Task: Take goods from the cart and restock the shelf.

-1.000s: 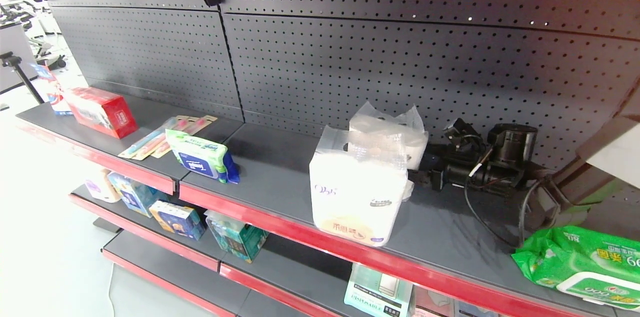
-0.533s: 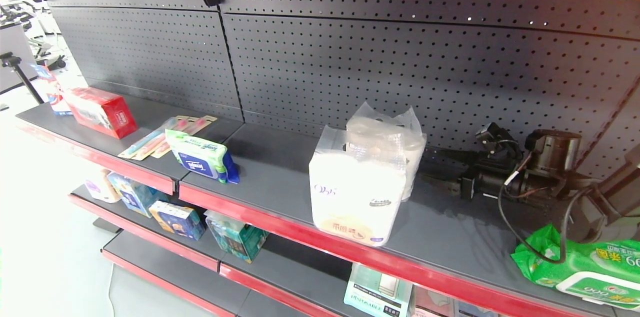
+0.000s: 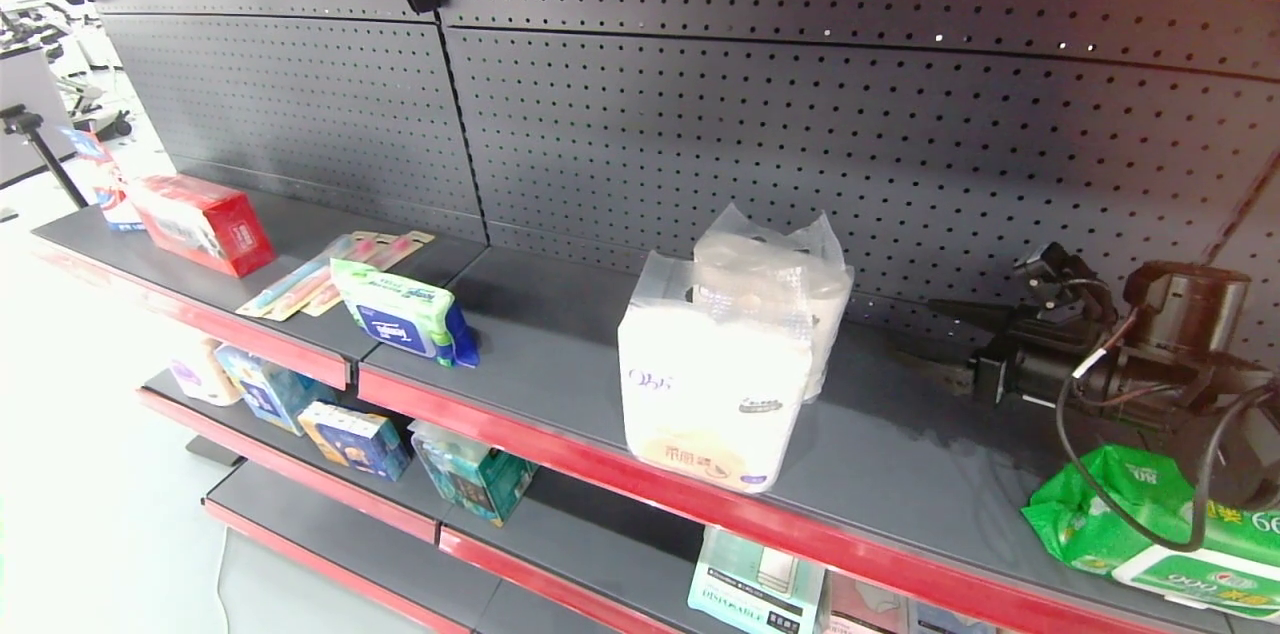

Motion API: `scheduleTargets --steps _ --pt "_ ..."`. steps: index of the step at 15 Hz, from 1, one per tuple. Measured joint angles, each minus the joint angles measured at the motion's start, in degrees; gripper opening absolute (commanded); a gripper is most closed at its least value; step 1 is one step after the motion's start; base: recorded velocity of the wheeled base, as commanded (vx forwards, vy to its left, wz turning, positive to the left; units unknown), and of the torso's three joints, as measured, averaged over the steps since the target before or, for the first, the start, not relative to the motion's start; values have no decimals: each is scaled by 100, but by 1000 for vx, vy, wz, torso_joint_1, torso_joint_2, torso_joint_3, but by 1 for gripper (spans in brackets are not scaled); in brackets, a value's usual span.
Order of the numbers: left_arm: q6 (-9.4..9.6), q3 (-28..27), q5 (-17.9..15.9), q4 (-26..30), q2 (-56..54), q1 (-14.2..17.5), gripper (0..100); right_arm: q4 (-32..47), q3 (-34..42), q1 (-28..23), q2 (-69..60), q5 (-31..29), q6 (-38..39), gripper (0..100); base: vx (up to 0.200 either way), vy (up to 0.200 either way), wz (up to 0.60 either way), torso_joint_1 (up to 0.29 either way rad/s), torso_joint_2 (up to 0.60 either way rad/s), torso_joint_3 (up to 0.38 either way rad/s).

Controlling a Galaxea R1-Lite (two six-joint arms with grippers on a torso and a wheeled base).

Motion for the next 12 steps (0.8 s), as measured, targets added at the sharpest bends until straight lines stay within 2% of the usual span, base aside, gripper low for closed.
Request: scheduleTargets --steps 12 --pt "2 0 1 0 0 2 100 10 885 -728 -1051 -85 56 100 0 0 0 0 0 0"
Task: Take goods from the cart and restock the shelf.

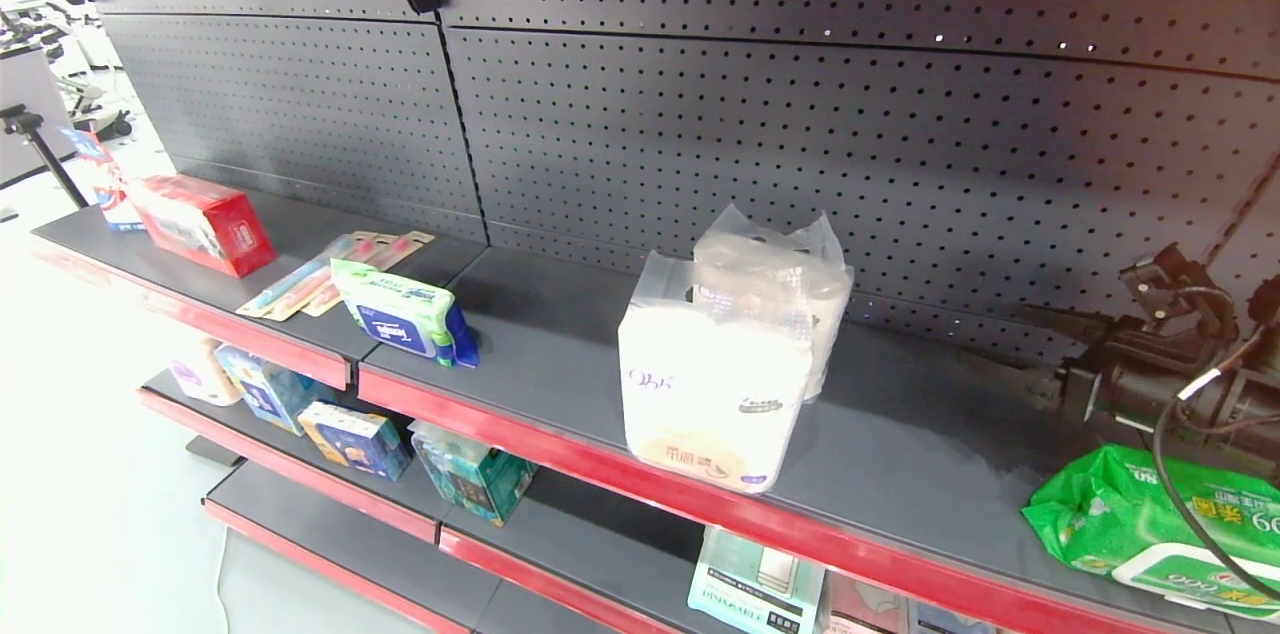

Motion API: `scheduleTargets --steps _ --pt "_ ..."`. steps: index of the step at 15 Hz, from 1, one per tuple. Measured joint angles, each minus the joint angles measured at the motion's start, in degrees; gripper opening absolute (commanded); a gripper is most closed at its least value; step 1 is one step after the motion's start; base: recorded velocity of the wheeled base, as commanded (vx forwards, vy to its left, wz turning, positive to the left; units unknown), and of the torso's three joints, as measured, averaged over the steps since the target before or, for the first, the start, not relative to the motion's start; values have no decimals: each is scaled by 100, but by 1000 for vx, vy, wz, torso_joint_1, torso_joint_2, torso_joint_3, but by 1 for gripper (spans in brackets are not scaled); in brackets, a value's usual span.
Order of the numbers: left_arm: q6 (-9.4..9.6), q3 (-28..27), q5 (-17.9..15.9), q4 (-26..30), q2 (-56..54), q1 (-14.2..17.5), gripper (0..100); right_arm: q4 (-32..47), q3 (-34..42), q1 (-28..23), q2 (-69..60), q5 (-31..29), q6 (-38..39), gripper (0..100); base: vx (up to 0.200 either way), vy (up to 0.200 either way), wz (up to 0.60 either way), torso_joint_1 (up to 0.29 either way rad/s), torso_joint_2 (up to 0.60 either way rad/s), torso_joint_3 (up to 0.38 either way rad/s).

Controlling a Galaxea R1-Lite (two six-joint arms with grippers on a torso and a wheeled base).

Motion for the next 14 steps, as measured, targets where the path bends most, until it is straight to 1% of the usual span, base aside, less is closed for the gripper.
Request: scheduleTargets --steps 3,9,11,14 --pt "0 0 0 0 0 -2 100 1 406 -68 -421 -307 89 100 0 0 0 0 0 0" --pt "-2 0 -1 0 -2 0 100 129 1125 50 -1664 -1714 519 100 0 0 0 0 0 0" --pt "-2 0 0 2 0 0 100 641 1240 91 -2265 -2378 646 100 0 0 0 0 0 0" --pt "-2 0 -1 0 0 -2 100 1859 1292 113 -3329 -3365 796 100 0 0 0 0 0 0"
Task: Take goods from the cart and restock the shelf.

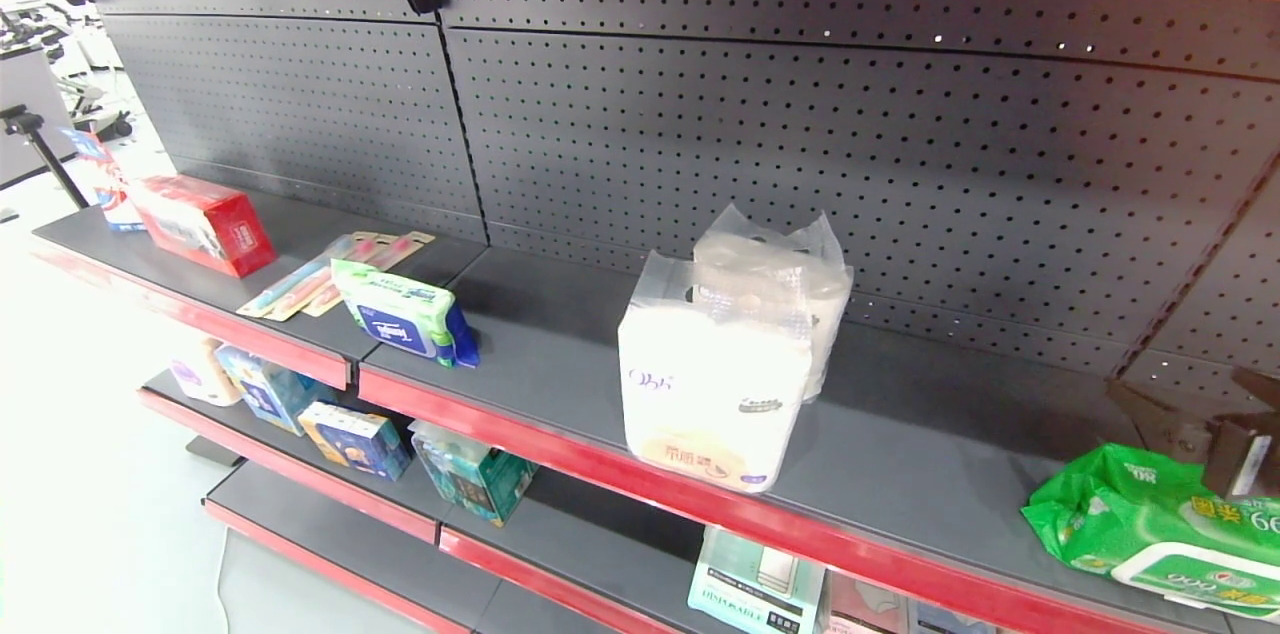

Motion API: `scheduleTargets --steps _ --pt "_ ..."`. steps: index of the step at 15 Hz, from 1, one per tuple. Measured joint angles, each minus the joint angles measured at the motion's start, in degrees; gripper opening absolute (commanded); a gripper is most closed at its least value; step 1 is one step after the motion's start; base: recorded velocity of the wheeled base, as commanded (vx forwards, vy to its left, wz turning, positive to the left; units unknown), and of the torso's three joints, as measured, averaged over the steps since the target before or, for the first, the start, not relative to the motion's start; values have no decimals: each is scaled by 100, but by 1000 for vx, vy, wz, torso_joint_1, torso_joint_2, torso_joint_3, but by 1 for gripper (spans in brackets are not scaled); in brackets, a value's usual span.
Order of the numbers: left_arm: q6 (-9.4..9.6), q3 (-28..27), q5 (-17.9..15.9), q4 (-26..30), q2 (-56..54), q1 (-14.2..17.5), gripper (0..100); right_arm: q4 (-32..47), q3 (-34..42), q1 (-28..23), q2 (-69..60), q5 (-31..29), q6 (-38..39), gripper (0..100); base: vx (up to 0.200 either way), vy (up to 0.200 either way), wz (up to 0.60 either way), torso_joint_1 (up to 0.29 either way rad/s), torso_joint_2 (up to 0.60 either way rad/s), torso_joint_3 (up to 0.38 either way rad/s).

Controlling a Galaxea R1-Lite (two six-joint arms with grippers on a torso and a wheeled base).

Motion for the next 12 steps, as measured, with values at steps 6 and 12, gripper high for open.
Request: scheduleTargets --steps 6,12 --pt "2 0 1 0 0 2 100 3074 138 328 -3162 -1435 73 100 0 0 0 0 0 0" --pt "0 0 0 0 -2 2 100 4962 517 656 -5756 -1131 315 100 0 0 0 0 0 0"
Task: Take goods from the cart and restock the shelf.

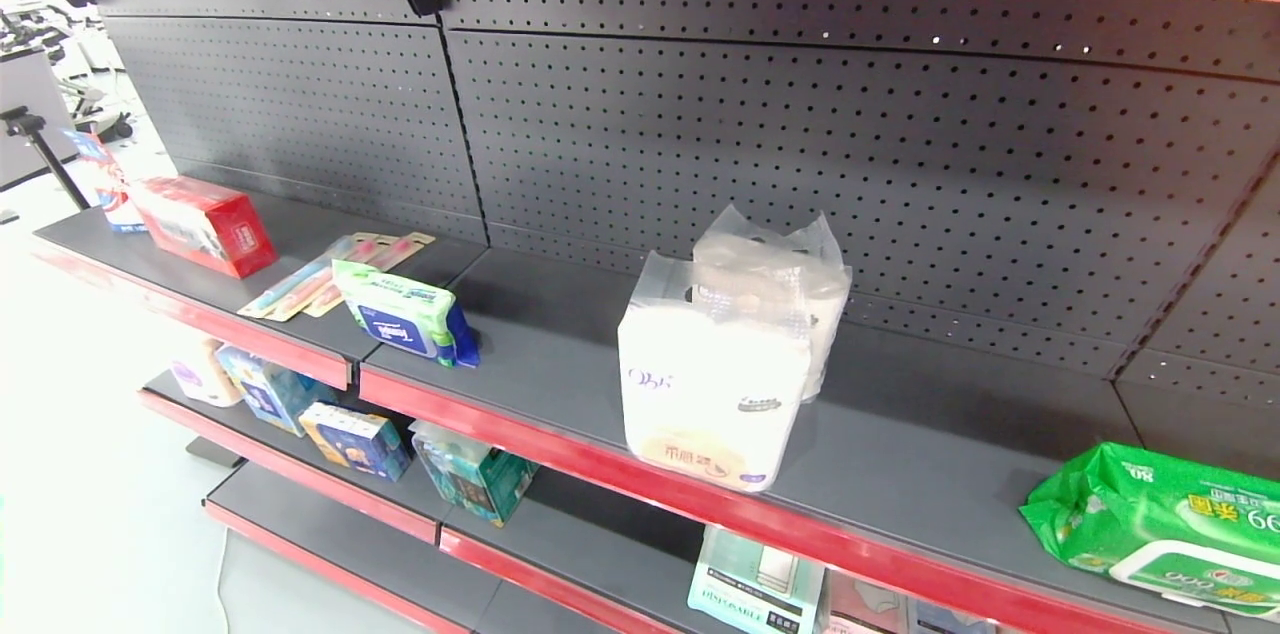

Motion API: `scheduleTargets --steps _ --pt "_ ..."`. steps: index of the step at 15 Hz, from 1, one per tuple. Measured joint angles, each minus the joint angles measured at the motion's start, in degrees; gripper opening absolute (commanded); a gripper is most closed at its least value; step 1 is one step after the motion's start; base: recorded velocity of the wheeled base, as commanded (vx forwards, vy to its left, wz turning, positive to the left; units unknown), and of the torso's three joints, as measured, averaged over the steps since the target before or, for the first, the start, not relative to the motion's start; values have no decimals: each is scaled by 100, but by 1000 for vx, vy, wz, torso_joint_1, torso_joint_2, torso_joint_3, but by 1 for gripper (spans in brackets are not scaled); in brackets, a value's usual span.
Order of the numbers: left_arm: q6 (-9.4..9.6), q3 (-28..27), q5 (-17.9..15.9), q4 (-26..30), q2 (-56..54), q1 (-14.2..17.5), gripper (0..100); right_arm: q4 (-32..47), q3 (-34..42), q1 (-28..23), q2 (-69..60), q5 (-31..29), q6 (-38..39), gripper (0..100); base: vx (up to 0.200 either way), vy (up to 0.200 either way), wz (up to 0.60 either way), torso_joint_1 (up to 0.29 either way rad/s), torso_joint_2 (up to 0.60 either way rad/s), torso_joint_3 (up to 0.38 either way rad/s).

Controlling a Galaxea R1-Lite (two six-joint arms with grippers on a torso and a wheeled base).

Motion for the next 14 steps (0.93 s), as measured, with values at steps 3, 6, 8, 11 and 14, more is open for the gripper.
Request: scheduleTargets --steps 3,6,8,11,14 --pt "2 0 1 0 2 0 100 -90 215 367 -383 350 183 100 0 0 0 0 0 0" --pt "0 0 1 0 2 -2 100 -104 245 468 -634 355 197 100 0 0 0 0 0 0" --pt "2 0 1 0 2 2 100 -105 250 425 -796 194 618 100 0 0 0 0 0 0" --pt "11 0 -10 0 2 0 100 -532 368 407 -886 301 550 100 0 0 0 0 0 0" --pt "2 0 -7 0 2 -2 100 -973 644 405 -902 812 35 100 0 0 0 0 0 0"
